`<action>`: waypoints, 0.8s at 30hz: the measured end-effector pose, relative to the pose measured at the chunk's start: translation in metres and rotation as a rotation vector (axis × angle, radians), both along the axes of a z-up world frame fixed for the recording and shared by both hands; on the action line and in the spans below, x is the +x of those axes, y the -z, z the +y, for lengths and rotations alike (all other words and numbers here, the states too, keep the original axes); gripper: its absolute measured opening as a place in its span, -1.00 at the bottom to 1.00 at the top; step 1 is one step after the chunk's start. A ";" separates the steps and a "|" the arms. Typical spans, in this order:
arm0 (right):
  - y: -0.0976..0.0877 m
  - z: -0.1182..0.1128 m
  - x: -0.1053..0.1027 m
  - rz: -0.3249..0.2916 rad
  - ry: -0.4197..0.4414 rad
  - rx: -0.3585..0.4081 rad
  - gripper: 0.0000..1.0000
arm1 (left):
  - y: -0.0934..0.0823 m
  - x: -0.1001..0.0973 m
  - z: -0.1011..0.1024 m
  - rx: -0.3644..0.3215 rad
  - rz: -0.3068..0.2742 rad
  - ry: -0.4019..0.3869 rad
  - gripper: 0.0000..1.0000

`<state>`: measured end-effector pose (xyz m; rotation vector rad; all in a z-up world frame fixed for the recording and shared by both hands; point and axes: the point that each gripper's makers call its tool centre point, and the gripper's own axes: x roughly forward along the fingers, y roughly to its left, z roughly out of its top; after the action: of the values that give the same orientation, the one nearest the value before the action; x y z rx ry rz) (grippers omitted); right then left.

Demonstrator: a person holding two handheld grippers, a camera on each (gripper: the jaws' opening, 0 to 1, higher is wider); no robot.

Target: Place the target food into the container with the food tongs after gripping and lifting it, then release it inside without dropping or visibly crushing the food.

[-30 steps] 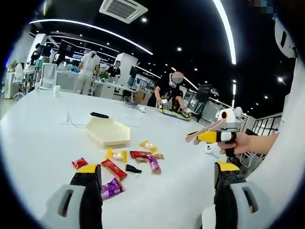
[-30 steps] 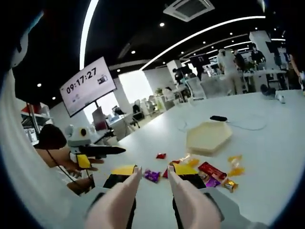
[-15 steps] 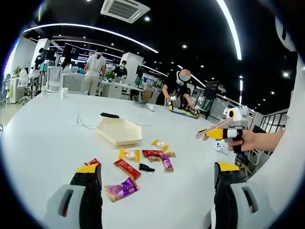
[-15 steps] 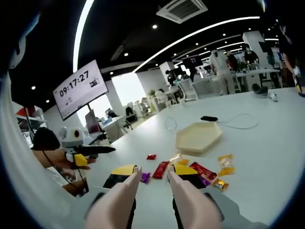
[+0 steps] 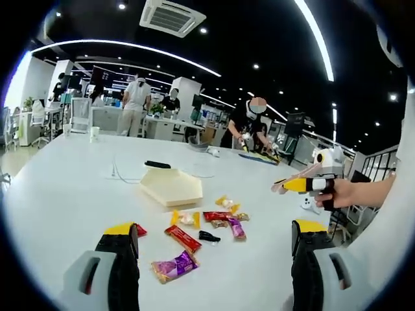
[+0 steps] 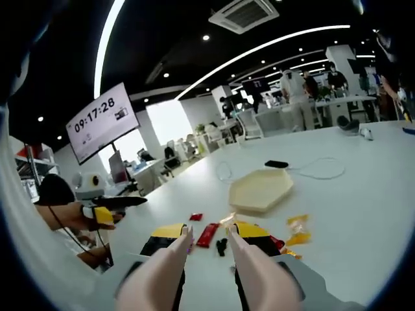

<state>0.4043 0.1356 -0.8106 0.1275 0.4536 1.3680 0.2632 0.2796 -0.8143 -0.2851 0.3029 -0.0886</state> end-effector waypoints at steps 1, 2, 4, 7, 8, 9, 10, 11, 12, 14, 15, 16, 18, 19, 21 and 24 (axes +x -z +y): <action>0.000 0.001 0.000 0.001 0.000 0.001 -0.43 | 0.000 0.000 0.000 0.000 0.002 0.000 0.98; 0.000 0.001 0.000 0.001 -0.001 0.001 -0.43 | 0.000 0.000 -0.001 -0.001 0.003 0.001 0.98; 0.000 0.004 0.001 0.000 -0.003 -0.002 -0.43 | 0.001 -0.001 -0.002 0.001 0.009 0.000 0.98; 0.003 0.008 0.001 -0.001 -0.009 -0.014 -0.43 | 0.002 -0.001 -0.003 0.003 0.017 -0.002 0.98; 0.004 0.009 0.001 0.001 -0.010 -0.018 -0.43 | 0.002 -0.001 -0.004 0.002 0.020 -0.002 0.98; 0.004 0.010 0.000 -0.002 -0.012 -0.021 -0.43 | 0.001 0.000 -0.005 0.004 0.022 -0.002 0.98; 0.004 0.011 -0.001 -0.004 -0.015 -0.022 -0.43 | 0.000 0.000 -0.006 0.008 0.021 0.000 0.98; 0.004 0.012 -0.001 -0.003 -0.018 -0.021 -0.43 | -0.001 0.001 -0.008 0.012 0.022 0.003 0.98; 0.004 0.012 -0.001 -0.002 -0.019 -0.020 -0.43 | -0.001 0.001 -0.008 0.015 0.022 0.006 0.98; 0.006 0.017 -0.002 -0.014 -0.030 -0.012 -0.43 | -0.001 0.004 -0.010 0.034 0.013 0.022 0.98; 0.008 0.018 -0.002 -0.019 -0.030 -0.016 -0.43 | 0.001 0.004 -0.011 0.041 0.015 0.028 0.98; 0.012 0.020 -0.002 -0.027 -0.032 -0.027 -0.43 | 0.004 0.005 -0.011 0.050 0.023 0.038 0.98; 0.013 0.021 -0.002 -0.033 -0.026 -0.041 -0.43 | 0.007 0.006 -0.010 0.058 0.024 0.046 0.98; 0.012 0.021 -0.002 -0.033 -0.019 -0.041 -0.43 | 0.008 0.007 -0.010 0.050 0.016 0.050 0.98; 0.010 0.021 -0.002 -0.018 0.006 -0.048 -0.43 | 0.009 0.008 -0.010 0.024 0.023 0.061 0.98; 0.002 0.024 -0.004 0.001 0.035 -0.037 -0.43 | 0.001 0.006 -0.011 0.028 0.003 0.083 0.98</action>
<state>0.3999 0.1595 -0.8123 0.1052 0.4755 1.3241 0.2696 0.2684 -0.8151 -0.2452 0.3192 -0.1654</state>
